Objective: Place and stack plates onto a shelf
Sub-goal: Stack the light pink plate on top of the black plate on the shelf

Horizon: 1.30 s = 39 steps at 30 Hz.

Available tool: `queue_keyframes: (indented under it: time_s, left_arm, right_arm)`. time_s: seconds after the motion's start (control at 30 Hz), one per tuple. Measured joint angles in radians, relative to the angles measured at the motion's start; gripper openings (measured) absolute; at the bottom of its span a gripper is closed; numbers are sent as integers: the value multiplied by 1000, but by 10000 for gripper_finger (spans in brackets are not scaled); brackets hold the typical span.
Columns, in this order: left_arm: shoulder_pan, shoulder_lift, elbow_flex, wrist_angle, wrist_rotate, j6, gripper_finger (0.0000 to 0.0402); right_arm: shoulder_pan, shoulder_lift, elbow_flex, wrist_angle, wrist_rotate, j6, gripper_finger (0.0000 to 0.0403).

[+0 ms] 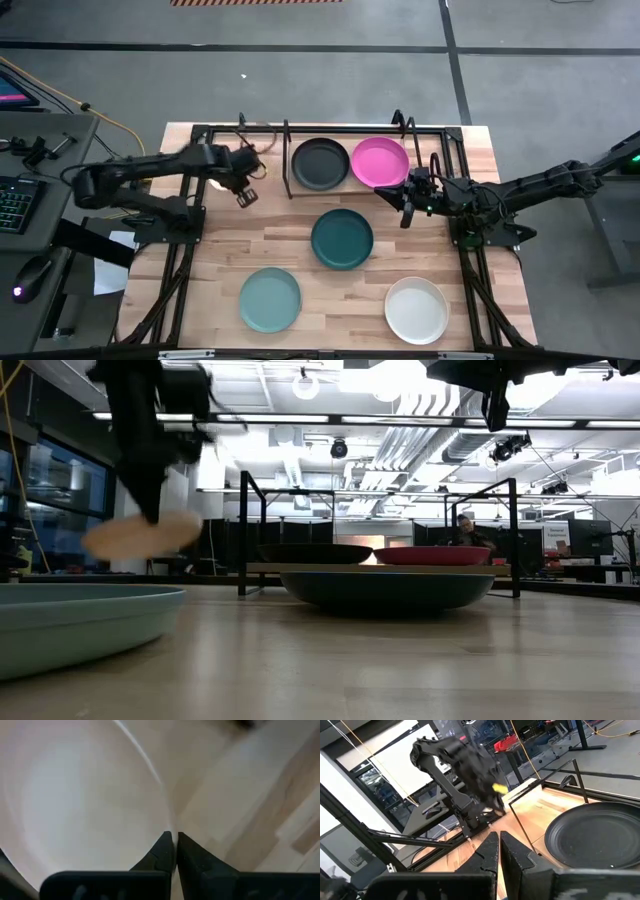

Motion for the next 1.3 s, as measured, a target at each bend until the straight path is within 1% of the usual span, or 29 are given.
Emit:
queue_keyframes:
  time_s: [0.1,0.17,0.27,0.33,0.47,0.57,0.67,0.77,0.83,0.9,1.07,1.2,1.3]
  left_arm:
    - [0,-72,91,-66,-79,-23,1]
    - [0,-100,174,-84,-129,-34,1]
    - [0,-102,321,-100,-181,-21,1]
    - [-2,-72,440,-83,-195,8,1]
    - [-47,60,701,-45,-207,92,1]
    - [-104,208,896,-46,-233,187,1]
    - [-145,365,1059,-48,-233,286,1]
    - [-174,505,1180,-48,-216,360,1]
    - [-185,585,1228,-49,-198,389,1]
    - [-193,653,1248,-48,-186,409,0]
    - [-200,789,1249,-87,-135,414,0]
    - [-193,890,1249,-144,-111,414,0]
    - [-184,955,1249,-171,-94,414,0]
  right_arm:
    - [0,0,0,1,0,12,0]
    - [0,0,0,2,0,15,0]
    - [0,0,0,14,2,15,0]
    - [0,0,0,33,18,-1,0]
    - [0,0,0,95,68,-76,0]
    - [0,0,0,142,97,-120,0]
    - [0,-1,0,163,107,-158,0]
    - [0,-2,0,165,121,-168,0]
    - [0,-2,0,164,126,-171,0]
    - [0,-2,0,163,127,-190,0]
    - [0,-2,0,157,171,-254,0]
    - [0,-2,0,156,228,-264,0]
    - [0,-2,0,139,241,-264,0]
